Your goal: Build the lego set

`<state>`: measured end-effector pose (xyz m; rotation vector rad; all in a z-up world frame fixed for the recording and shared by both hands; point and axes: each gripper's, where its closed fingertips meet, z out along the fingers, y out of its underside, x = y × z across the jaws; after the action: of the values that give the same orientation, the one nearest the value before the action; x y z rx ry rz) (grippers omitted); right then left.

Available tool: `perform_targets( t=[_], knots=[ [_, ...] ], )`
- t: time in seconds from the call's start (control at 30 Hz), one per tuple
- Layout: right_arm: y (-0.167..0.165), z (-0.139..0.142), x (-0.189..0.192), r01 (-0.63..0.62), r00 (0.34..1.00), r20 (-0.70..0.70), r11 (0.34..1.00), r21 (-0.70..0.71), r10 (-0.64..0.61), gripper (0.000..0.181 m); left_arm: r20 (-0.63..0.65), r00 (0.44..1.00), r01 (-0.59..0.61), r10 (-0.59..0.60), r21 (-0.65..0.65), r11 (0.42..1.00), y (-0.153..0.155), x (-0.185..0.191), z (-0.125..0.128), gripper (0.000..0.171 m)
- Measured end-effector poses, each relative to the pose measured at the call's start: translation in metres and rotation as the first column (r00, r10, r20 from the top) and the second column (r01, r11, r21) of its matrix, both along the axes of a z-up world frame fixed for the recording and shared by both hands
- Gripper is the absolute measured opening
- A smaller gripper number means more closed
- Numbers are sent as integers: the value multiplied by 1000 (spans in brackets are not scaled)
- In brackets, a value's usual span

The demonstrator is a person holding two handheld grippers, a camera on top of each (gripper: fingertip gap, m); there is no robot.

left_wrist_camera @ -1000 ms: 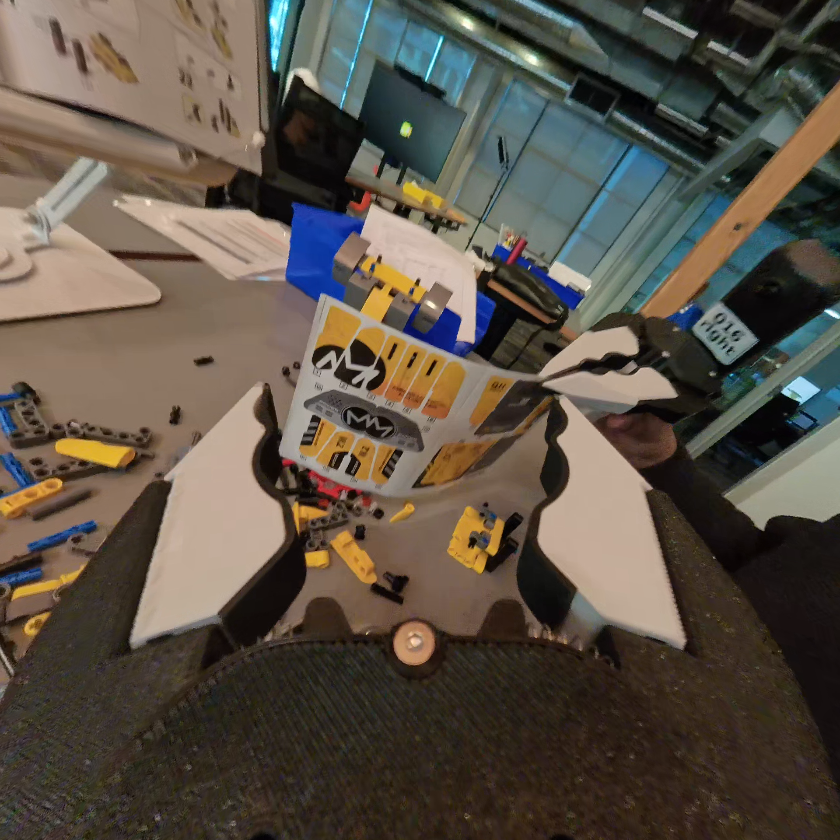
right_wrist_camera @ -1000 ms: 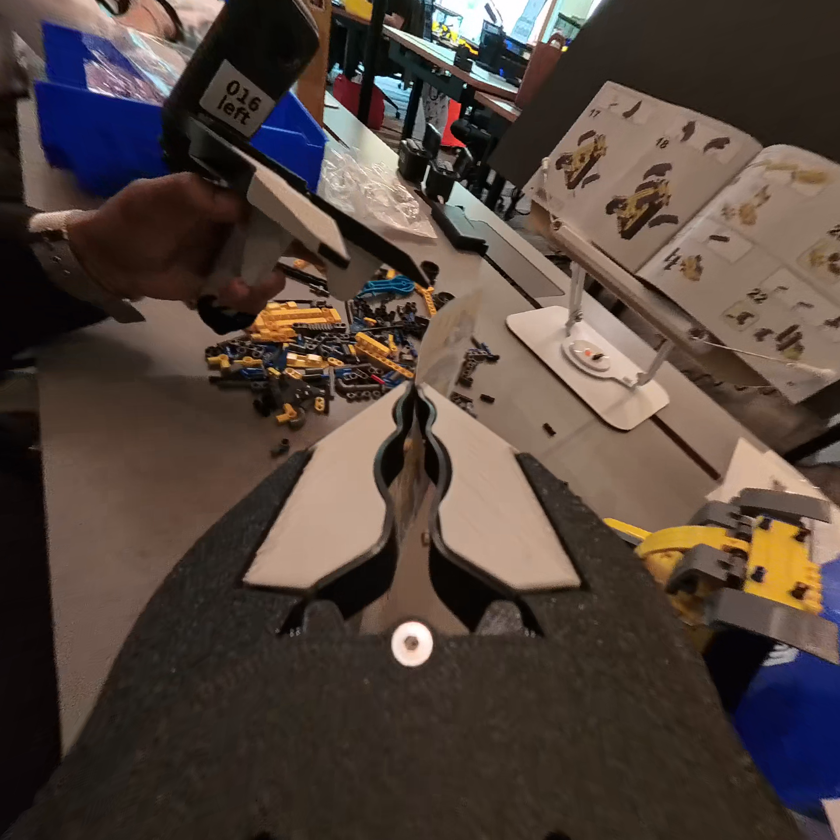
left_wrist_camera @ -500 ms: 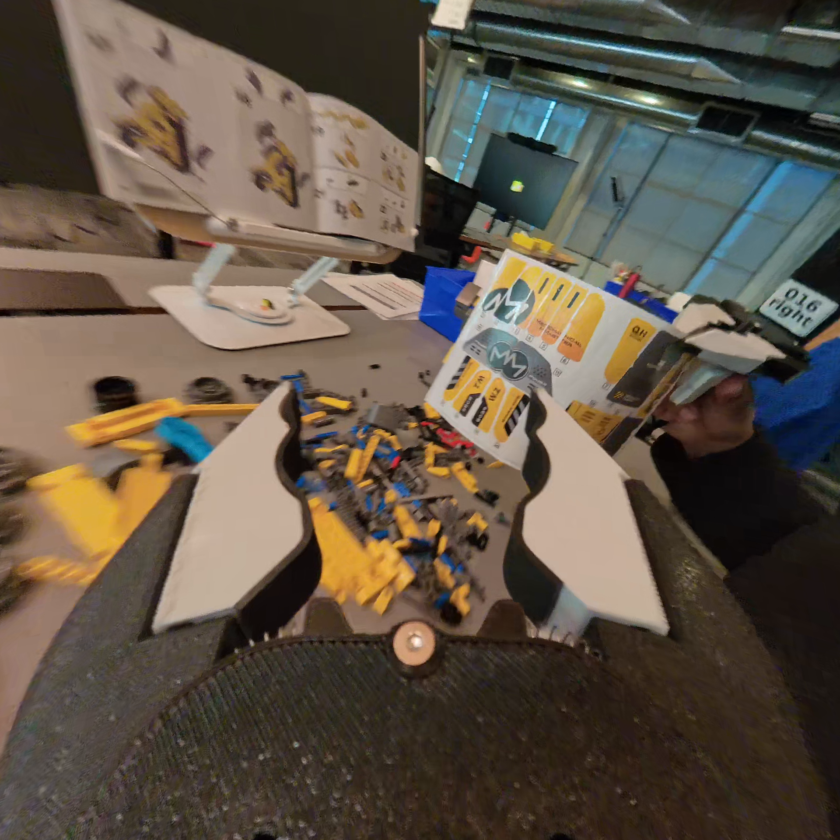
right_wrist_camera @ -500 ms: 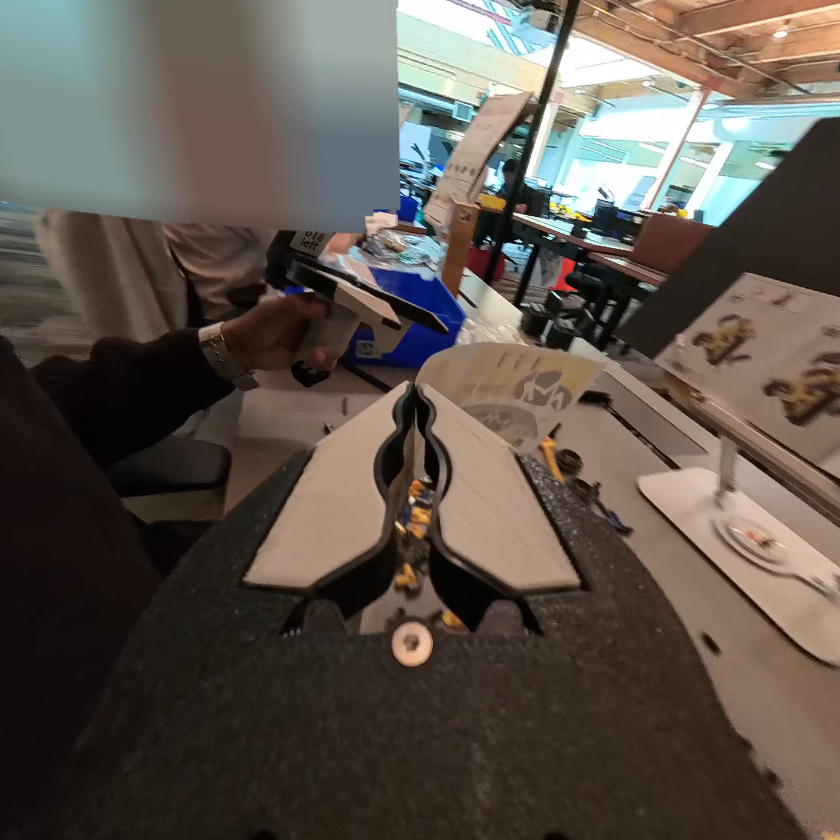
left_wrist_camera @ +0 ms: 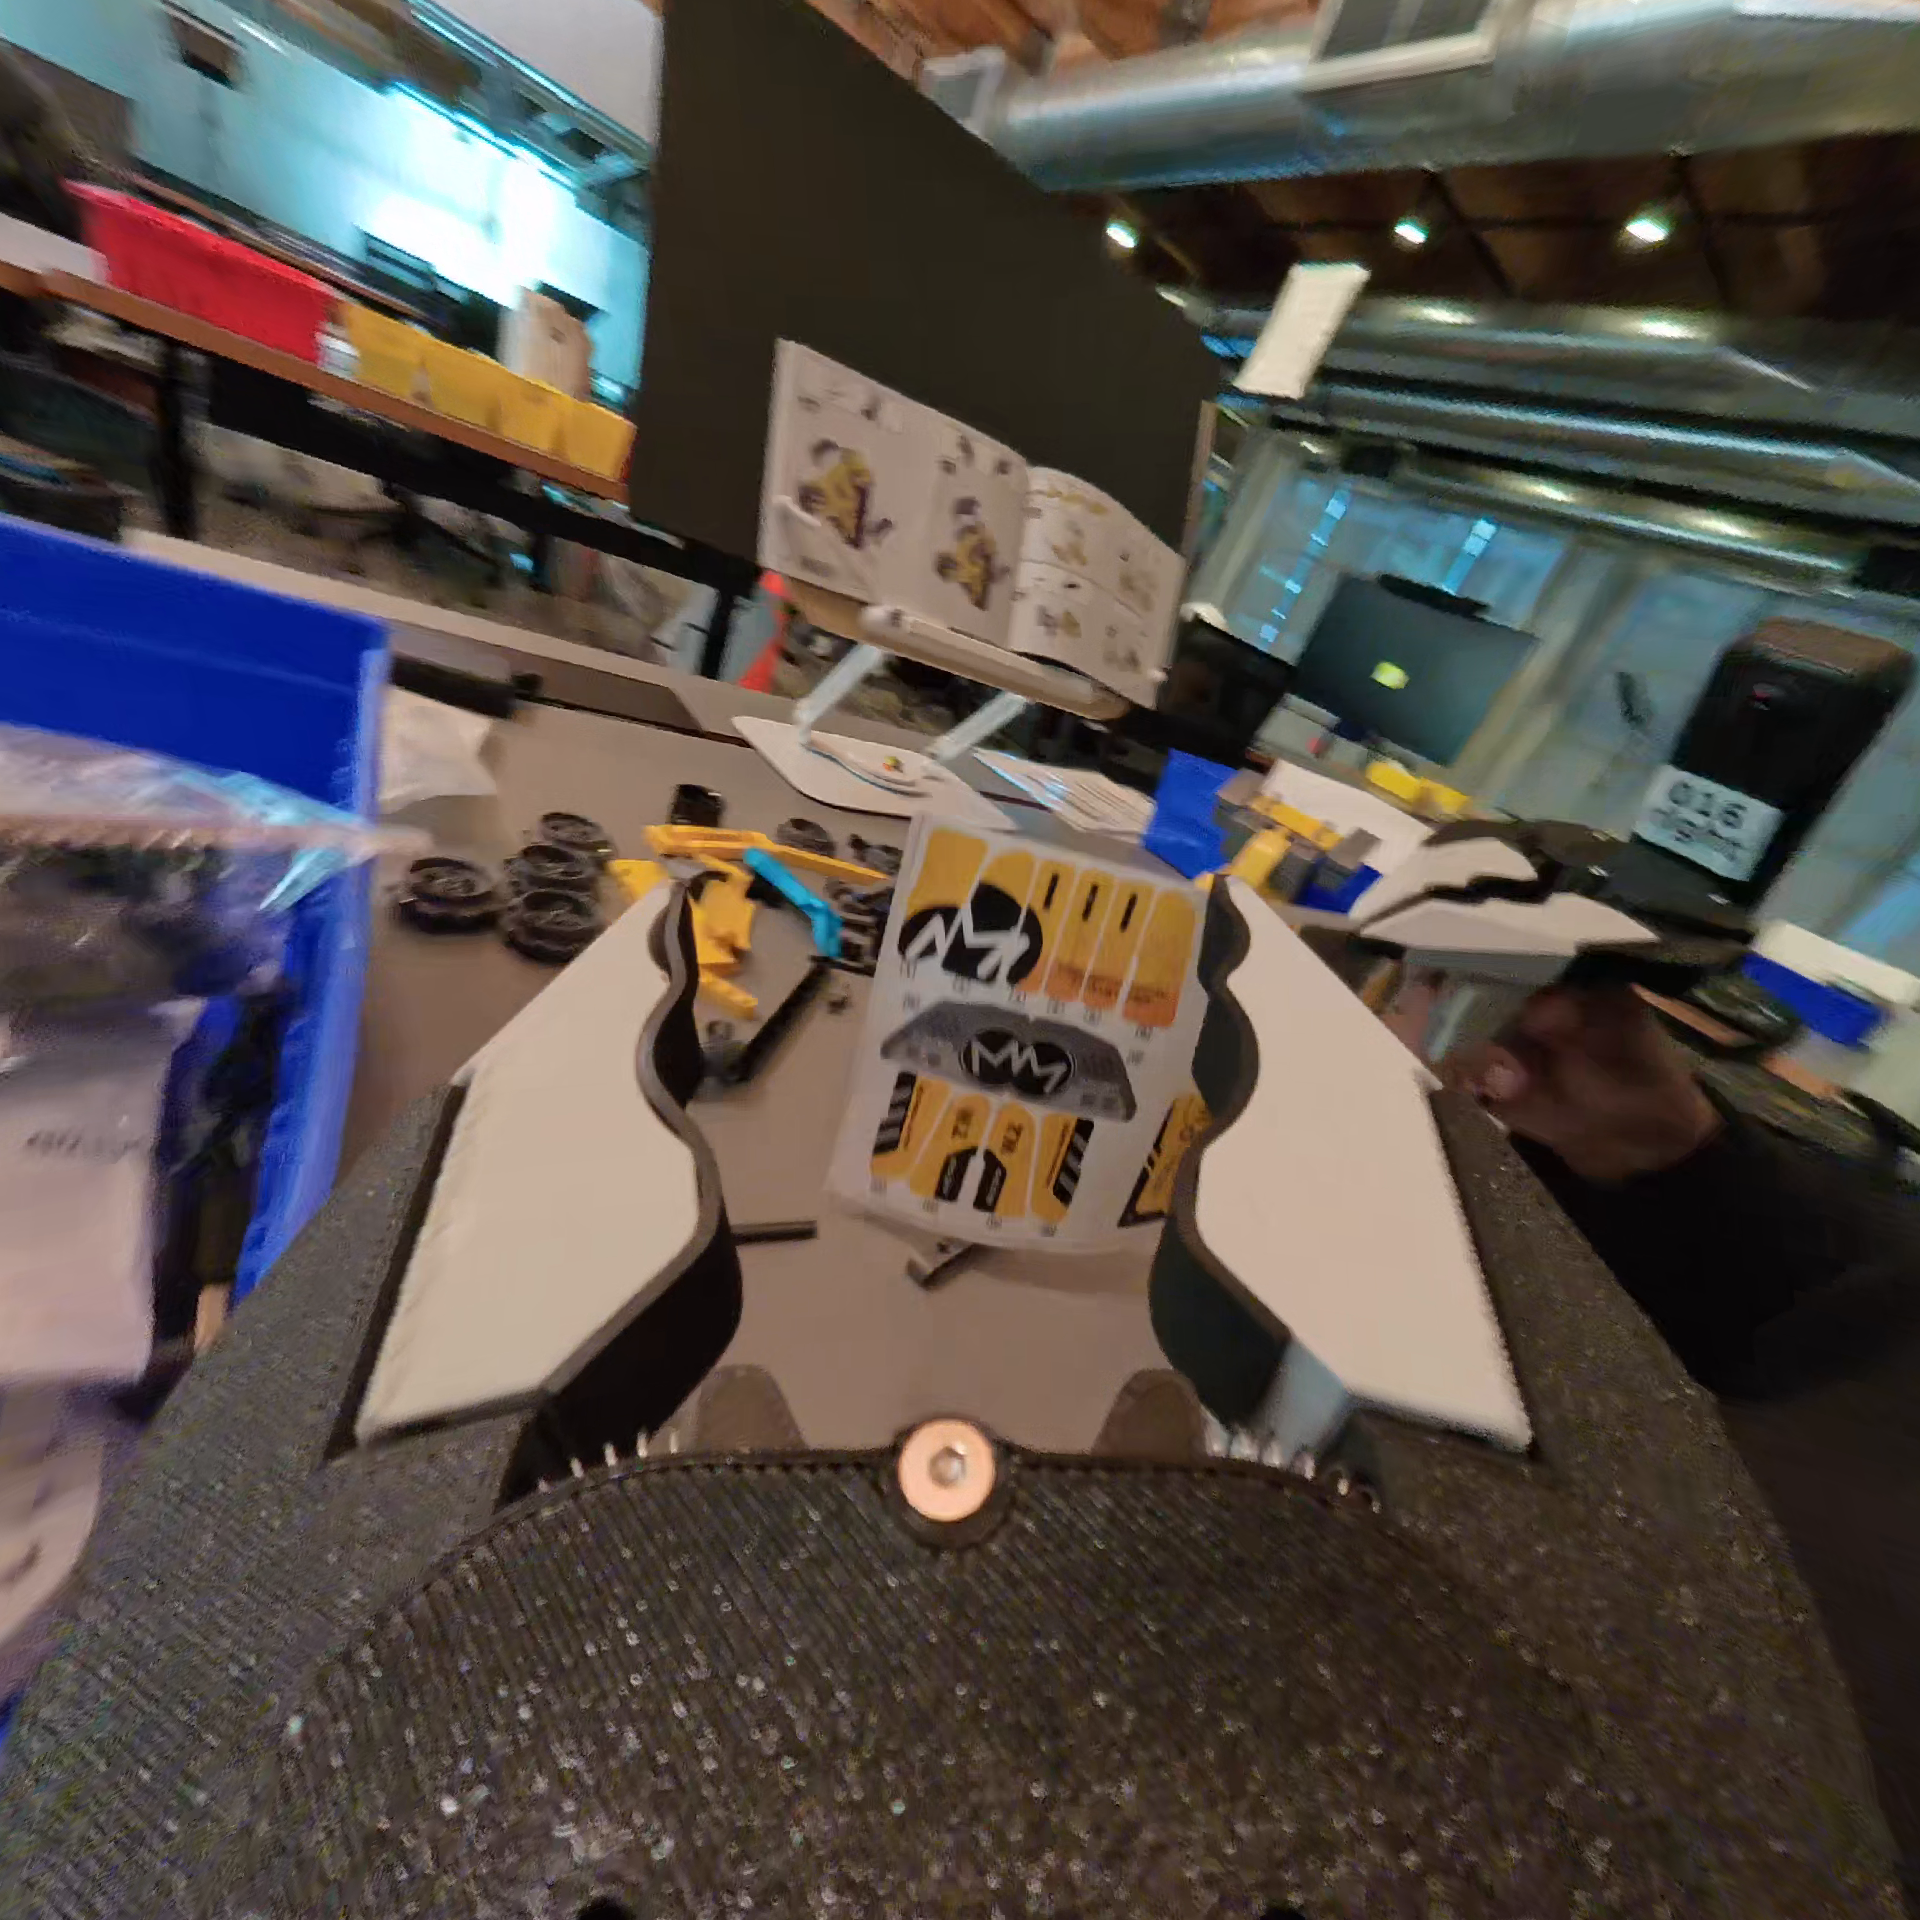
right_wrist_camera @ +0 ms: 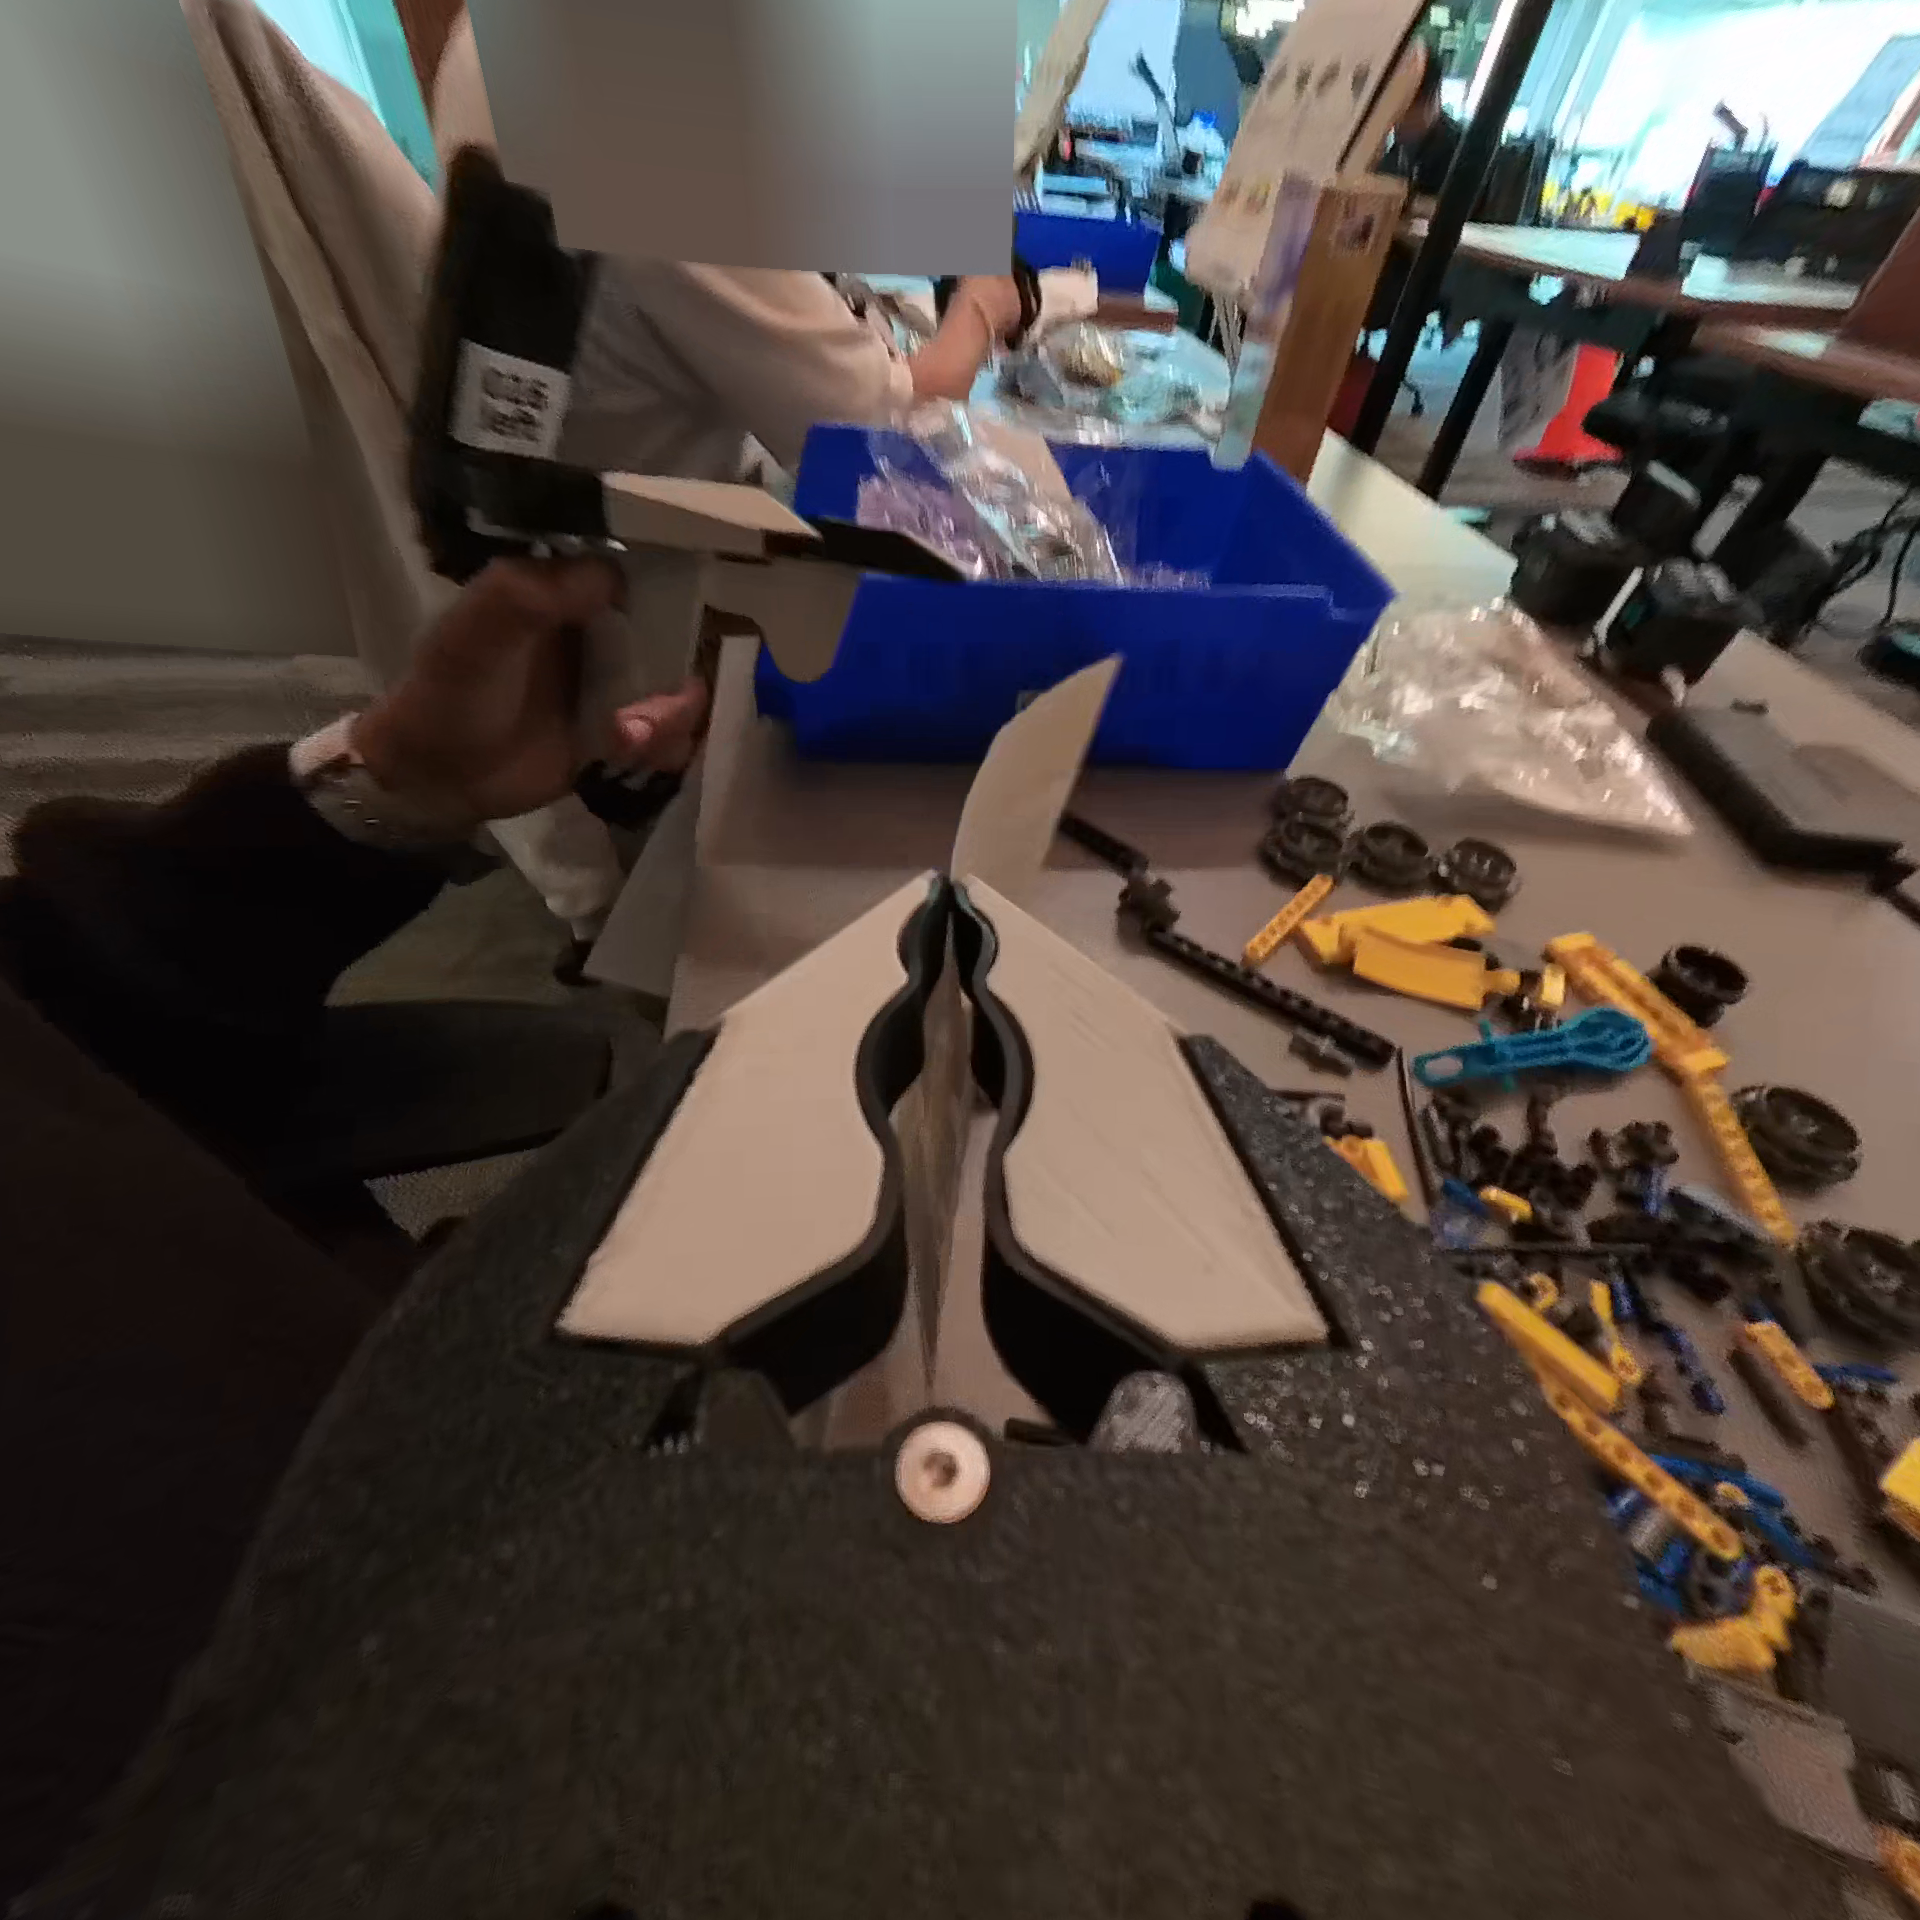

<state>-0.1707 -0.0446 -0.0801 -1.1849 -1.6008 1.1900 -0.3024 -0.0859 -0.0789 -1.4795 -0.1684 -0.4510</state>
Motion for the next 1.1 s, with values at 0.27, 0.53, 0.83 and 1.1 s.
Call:
perform_targets(
  t=[0.27, 0.53, 0.83, 1.1],
  knots=[
    [9, -29, -10, 48, 994, 102, 999, -4, -48, 7, -134, 990, -58, 44, -105, 993, 7, 34, -47, 94],
    [2, -37, -23, -13, 974, 226, 1000, 8, 11, 42, -226, 974, -28, -25, -225, 974, 30, 64, -75, 81],
    [-4, -62, -56, -97, 907, 413, 995, 12, 83, 33, -173, 984, 2, -49, -259, 966, 31, 63, -80, 76],
    [-9, -66, -75, -108, 910, 406, 993, 48, 79, 0, -145, 985, -138, 90, -364, 921, 23, 31, -95, 63]
  ],
)
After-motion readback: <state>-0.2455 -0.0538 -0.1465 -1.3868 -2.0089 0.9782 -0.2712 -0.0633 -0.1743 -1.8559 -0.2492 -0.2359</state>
